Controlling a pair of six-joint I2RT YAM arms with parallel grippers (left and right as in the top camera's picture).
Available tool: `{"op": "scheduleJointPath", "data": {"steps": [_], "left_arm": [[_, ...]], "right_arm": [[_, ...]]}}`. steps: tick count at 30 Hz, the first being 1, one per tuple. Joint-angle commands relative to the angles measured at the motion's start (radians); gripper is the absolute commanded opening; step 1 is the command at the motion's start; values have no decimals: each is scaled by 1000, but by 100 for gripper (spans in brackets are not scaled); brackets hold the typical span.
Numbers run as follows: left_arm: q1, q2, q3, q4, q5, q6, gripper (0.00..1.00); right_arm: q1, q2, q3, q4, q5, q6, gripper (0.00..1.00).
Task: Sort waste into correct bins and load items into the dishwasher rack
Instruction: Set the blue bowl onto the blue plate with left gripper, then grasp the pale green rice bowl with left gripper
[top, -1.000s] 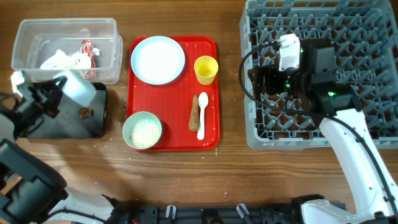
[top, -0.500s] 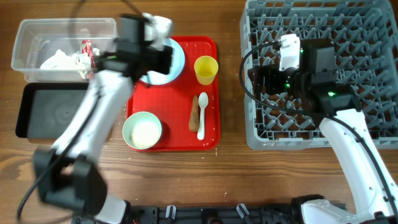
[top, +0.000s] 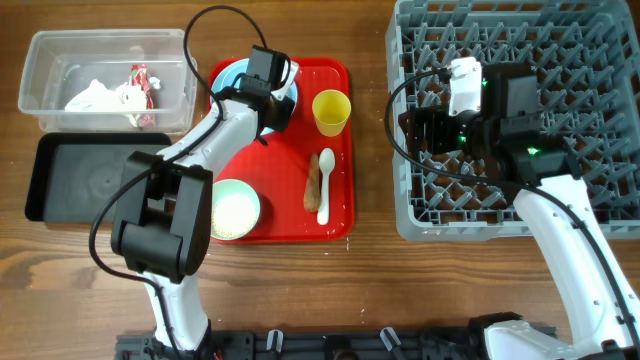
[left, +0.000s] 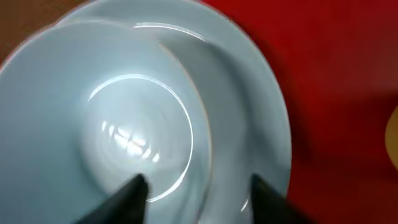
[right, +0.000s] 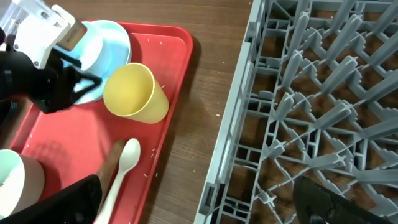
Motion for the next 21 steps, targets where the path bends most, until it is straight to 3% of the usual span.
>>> {"op": "scheduleJointPath", "data": {"steps": [1, 8, 11, 16, 17, 21], "left_arm": [[1, -37, 5, -53, -21, -27, 68], [2, -349, 20, -370, 21, -488, 73], [-1, -359, 3, -568, 100, -647, 72], [-48, -359, -196, -558, 152, -727, 66], [-60, -359, -244, -536, 151, -739, 58], [-66, -359, -409, -376, 152, -760, 52]], "right_arm": [[0, 10, 15, 2, -16, 12, 100], [0, 10, 15, 3, -16, 12, 100], [0, 10, 15, 10, -16, 14, 100], [0, 10, 15, 25, -16, 13, 100], [0, 10, 15, 24, -17, 14, 100], [0, 10, 15, 24, -17, 14, 100]]}}
